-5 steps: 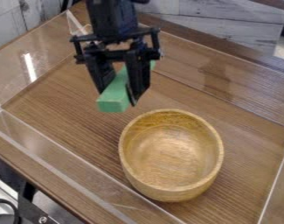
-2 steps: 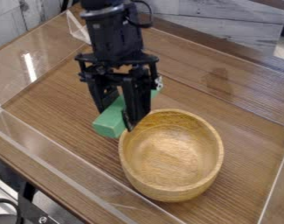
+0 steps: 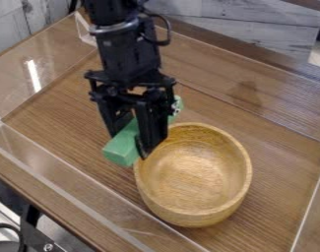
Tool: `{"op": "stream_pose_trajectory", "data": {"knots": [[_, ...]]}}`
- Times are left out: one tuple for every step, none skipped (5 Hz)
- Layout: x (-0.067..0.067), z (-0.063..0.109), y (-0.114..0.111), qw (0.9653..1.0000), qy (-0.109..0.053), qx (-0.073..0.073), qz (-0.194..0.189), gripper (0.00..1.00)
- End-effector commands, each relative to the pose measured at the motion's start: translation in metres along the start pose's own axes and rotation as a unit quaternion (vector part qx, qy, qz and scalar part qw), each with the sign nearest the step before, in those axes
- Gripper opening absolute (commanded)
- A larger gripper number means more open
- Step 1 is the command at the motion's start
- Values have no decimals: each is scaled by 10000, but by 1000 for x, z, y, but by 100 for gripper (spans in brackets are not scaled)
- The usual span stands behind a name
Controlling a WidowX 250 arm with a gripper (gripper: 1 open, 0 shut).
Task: Remove the green block from inside the brown bowl and put it on the table
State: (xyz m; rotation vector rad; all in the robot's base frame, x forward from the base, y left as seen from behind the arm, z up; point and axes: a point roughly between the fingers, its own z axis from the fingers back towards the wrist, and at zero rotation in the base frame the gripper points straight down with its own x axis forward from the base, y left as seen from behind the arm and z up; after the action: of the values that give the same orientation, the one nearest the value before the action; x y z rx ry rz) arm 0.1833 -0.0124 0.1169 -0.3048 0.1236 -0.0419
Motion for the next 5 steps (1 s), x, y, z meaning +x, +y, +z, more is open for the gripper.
{"op": "stream_pose_trajectory", "data": {"knots": [[3, 8, 1, 9996, -234, 67, -139, 0], [2, 7, 2, 9995, -249, 63, -165, 0], [2, 7, 4, 9995, -261, 53, -182, 0], [1, 7, 5, 9994, -271, 43, -193, 0], [1, 7, 7, 9994, -284, 35, -198, 0]]}}
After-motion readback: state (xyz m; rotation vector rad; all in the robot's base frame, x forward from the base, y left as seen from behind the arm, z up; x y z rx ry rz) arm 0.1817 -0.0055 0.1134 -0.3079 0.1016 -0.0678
